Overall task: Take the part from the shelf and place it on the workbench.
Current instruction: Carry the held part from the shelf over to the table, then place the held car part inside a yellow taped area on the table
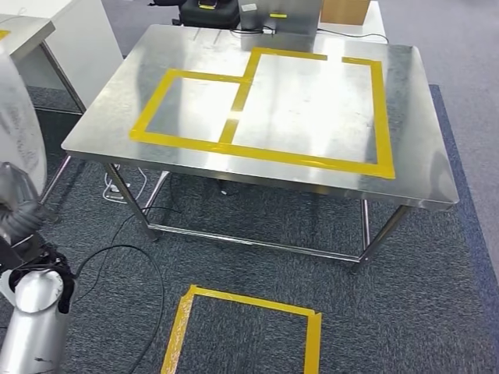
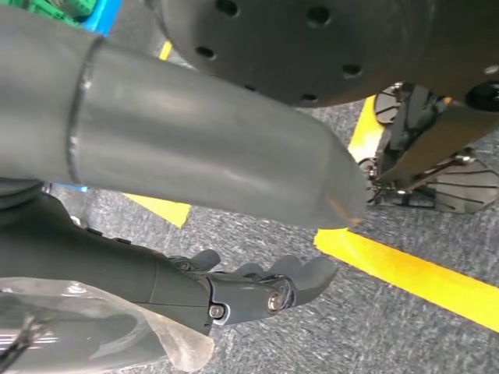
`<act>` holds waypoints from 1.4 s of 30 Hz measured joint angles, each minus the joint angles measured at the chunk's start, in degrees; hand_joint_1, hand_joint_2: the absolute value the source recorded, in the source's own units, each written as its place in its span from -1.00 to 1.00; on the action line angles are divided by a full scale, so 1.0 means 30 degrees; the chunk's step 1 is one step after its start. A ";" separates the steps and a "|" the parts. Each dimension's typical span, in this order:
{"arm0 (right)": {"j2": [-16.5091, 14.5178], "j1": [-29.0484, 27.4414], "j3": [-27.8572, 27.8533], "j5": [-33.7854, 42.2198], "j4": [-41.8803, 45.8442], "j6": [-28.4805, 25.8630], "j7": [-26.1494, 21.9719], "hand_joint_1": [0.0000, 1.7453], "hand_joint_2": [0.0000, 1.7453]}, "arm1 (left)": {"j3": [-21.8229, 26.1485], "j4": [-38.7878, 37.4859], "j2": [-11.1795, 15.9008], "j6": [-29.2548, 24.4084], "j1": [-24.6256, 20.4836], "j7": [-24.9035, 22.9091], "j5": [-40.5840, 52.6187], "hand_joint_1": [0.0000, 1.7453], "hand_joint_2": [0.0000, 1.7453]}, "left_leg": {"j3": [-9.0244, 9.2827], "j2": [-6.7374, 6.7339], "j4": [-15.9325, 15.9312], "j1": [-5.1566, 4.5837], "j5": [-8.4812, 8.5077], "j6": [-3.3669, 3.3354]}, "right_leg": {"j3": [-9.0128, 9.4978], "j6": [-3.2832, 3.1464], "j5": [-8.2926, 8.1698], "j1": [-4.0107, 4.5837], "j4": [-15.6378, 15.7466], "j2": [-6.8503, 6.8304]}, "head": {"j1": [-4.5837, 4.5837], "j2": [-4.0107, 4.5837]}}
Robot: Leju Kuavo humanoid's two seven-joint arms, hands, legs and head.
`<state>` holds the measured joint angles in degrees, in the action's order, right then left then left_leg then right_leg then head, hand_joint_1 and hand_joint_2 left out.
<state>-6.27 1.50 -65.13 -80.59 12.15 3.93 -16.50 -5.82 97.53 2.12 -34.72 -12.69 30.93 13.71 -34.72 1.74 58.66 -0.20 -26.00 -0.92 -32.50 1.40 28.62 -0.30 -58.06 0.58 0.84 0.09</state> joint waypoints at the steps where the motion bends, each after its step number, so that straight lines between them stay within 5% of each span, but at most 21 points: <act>1: 0.0000 -0.0002 0.0000 -0.0027 0.0000 -0.0004 -0.0013 -1.00 -1.00 | -0.0189 -0.0117 0.0027 0.0175 -0.0099 -0.0058 -0.0189 1.00 1.00 | -0.0012 -0.0017 -0.0003 0.0023 -0.0004 0.0099 | -0.0005 -0.0112 -0.0055 -0.0009 0.0034 -0.0016 | 0.0006 0.0000; 3: 0.0004 -0.0009 -0.0004 -0.0060 0.0000 -0.0016 -0.0040 -1.00 -1.00 | -0.0412 -0.0312 0.0102 0.0500 -0.0280 -0.0133 -0.0431 1.00 1.00 | -0.0246 -0.0166 0.0602 0.0059 -0.0443 0.0296 | 0.0048 -0.0367 -0.0130 -0.0056 0.0142 -0.0048 | -0.0034 0.0000; 6: 0.0013 -0.0023 -0.0007 -0.0095 0.0000 -0.0020 -0.0066 -1.00 -1.00 | -0.0547 -0.0618 0.0235 0.0888 -0.0501 -0.0235 -0.0604 1.00 1.00 | -0.1766 -0.0348 0.4063 0.0128 -0.2134 0.0536 | 0.0113 -0.0612 -0.0074 -0.0054 0.0188 -0.0128 | -0.0084 0.0000; 8: 0.0015 -0.0056 -0.0007 -0.0115 0.0000 0.0004 -0.0066 -1.00 -1.00 | -0.0613 -0.0849 0.0279 0.1101 -0.0522 -0.0297 -0.0667 1.00 1.00 | -0.2454 -0.0358 0.5538 0.0149 -0.2453 0.0563 | 0.0183 -0.0636 0.0001 -0.0025 0.0184 -0.0180 | -0.0082 0.0000; 9: 0.0015 -0.0069 -0.0007 -0.0124 0.0000 0.0013 -0.0066 -1.00 -1.00 | -0.0642 -0.0939 0.0290 0.1181 -0.0535 -0.0313 -0.0682 1.00 1.00 | -0.2263 -0.0366 0.5150 0.0147 -0.2054 0.0523 | 0.0253 -0.0615 0.0046 -0.0014 0.0183 -0.0195 | -0.0085 0.0000; 12: 0.0015 -0.0063 -0.0005 -0.0151 0.0000 0.0024 -0.0084 -1.00 -1.00 | -0.0753 -0.1077 0.0321 0.1296 -0.0700 -0.0326 -0.0686 1.00 1.00 | -0.0348 -0.0536 0.1321 0.0048 -0.0335 0.0250 | 0.0504 -0.0461 0.0237 0.0025 0.0183 -0.0228 | -0.0078 0.0000; 14: 0.0015 -0.0045 -0.0005 -0.0164 0.0000 0.0025 -0.0104 -1.00 -1.00 | -0.0829 -0.1151 0.0339 0.1311 -0.0868 -0.0344 -0.0671 1.00 1.00 | 0.0261 -0.0649 -0.0003 -0.0078 -0.0227 0.0072 | 0.0538 -0.0250 0.0275 0.0051 0.0199 -0.0263 | -0.0073 0.0000; 18: 0.0015 -0.0049 -0.0005 -0.0177 0.0000 0.0029 -0.0117 -1.00 -1.00 | -0.0895 -0.1276 0.0357 0.1369 -0.1002 -0.0381 -0.0591 1.00 1.00 | 0.0655 -0.0550 -0.0365 -0.0019 -0.0380 -0.0345 | 0.0342 0.0160 0.0460 0.0064 -0.0423 -0.0306 | 0.0000 -0.0002; 22: 0.0015 -0.0017 0.0000 -0.0184 -0.0002 0.0049 -0.0120 -1.00 -1.00 | -0.0921 -0.1412 0.0370 0.1507 -0.1149 -0.0381 -0.0562 1.00 1.00 | 0.0996 -0.0517 -0.0423 -0.0027 -0.0635 -0.0573 | -0.2543 0.0355 0.1935 0.0025 -0.4856 -0.0218 | 0.0191 0.0000; 24: 0.0016 -0.0097 -0.0002 -0.0188 -0.0002 0.0067 -0.0117 -1.00 -1.00 | -0.0932 -0.1505 0.0372 0.1526 -0.1123 -0.0381 -0.0562 1.00 1.00 | 0.1284 -0.0444 -0.0421 -0.0044 -0.0887 -0.0558 | -0.3293 0.0378 0.1637 0.0020 -0.5188 -0.0219 | 0.0207 0.0000; 27: 0.0022 -0.0156 -0.0004 -0.0188 -0.0002 0.0051 -0.0117 -1.00 -1.00 | -0.0939 -0.1604 0.0375 0.1535 -0.1135 -0.0382 -0.0551 1.00 1.00 | 0.1994 -0.0382 -0.0420 -0.0039 -0.1486 -0.0397 | -0.2162 0.0288 -0.0564 0.0028 -0.1593 -0.0225 | 0.0239 0.0000; 29: 0.0022 -0.0142 0.0000 -0.0191 -0.0004 0.0051 -0.0115 -1.00 -1.00 | -0.0942 -0.1640 0.0379 0.1547 -0.1191 -0.0391 -0.0518 1.00 1.00 | 0.2231 -0.0377 -0.0485 -0.0047 -0.1846 -0.0196 | -0.1539 0.0055 -0.0870 0.0105 -0.0208 -0.0237 | 0.0224 0.0000; 32: 0.0022 -0.0201 -0.0002 -0.0213 0.0000 0.0058 -0.0109 -1.00 -1.00 | -0.0961 -0.1684 0.0381 0.1566 -0.1236 -0.0459 -0.0447 1.00 1.00 | 0.2372 -0.0363 -0.0116 -0.0043 -0.1839 0.0083 | -0.1007 -0.0405 -0.0580 0.0125 -0.0002 -0.0245 | 0.0220 -0.0002; 33: 0.0022 -0.0231 -0.0004 -0.0224 0.0000 0.0057 -0.0111 -1.00 -1.00 | -0.0979 -0.1696 0.0383 0.1571 -0.1245 -0.0483 -0.0416 1.00 1.00 | 0.2106 -0.0377 0.0628 -0.0037 -0.1621 0.0162 | -0.0753 -0.0535 -0.0536 0.0087 0.0058 -0.0252 | 0.0197 -0.0002; 35: 0.0022 -0.0238 -0.0007 -0.0250 0.0000 0.0054 -0.0115 -1.00 -1.00 | -0.1012 -0.1724 0.0399 0.1578 -0.1268 -0.0519 -0.0374 1.00 1.00 | 0.0624 -0.0418 0.3081 0.0006 -0.1377 0.0332 | -0.0134 -0.0681 -0.0290 0.0038 0.0153 -0.0240 | 0.0137 -0.0004; 36: 0.0022 -0.0235 -0.0007 -0.0266 0.0000 0.0054 -0.0115 -1.00 -1.00 | -0.1019 -0.1753 0.0408 0.1578 -0.1273 -0.0528 -0.0365 1.00 1.00 | -0.0341 -0.0430 0.4354 0.0028 -0.1689 0.0403 | 0.0151 -0.0709 -0.0072 0.0035 0.0184 -0.0219 | 0.0106 -0.0002; 38: 0.0022 -0.0256 -0.0007 -0.0306 0.0000 0.0064 -0.0111 -1.00 -1.00 | -0.1023 -0.1824 0.0415 0.1580 -0.1253 -0.0548 -0.0358 1.00 1.00 | -0.1899 -0.0438 0.5600 0.0059 -0.3328 0.0446 | 0.0802 -0.0705 0.0466 0.0034 0.0218 -0.0163 | 0.0087 -0.0002; 40: 0.0022 -0.0272 -0.0007 -0.0339 0.0000 0.0071 -0.0111 -1.00 -1.00 | -0.1026 -0.1880 0.0425 0.1611 -0.1250 -0.0574 -0.0341 1.00 1.00 | -0.2515 -0.0439 0.4887 0.0055 -0.4284 0.0390 | 0.1580 -0.0652 0.1072 0.0035 0.0231 -0.0106 | 0.0089 0.0000; 41: 0.0022 -0.0272 -0.0007 -0.0355 0.0000 0.0071 -0.0113 -1.00 -1.00 | -0.1032 -0.1911 0.0434 0.1639 -0.1255 -0.0603 -0.0327 1.00 1.00 | -0.2578 -0.0445 0.3963 0.0045 -0.3654 0.0327 | 0.1940 -0.0615 0.1393 0.0036 0.0248 -0.0089 | 0.0089 0.0000; 42: 0.0022 -0.0268 -0.0005 -0.0365 -0.0004 0.0071 -0.0115 -1.00 -1.00 | -0.1041 -0.1961 0.0441 0.1666 -0.1256 -0.0630 -0.0312 1.00 1.00 | -0.2619 -0.0475 0.2791 0.0018 -0.2153 0.0241 | 0.2279 -0.0561 0.1705 0.0048 0.0246 -0.0081 | 0.0089 0.0002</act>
<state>-6.21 0.70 -65.15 -81.69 12.14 4.15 -16.85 -8.95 91.65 3.44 -29.73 -16.46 29.04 12.77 -42.58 0.31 67.04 -0.14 -32.46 -0.20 -25.66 -0.29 33.73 -0.16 -57.32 0.34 1.11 0.09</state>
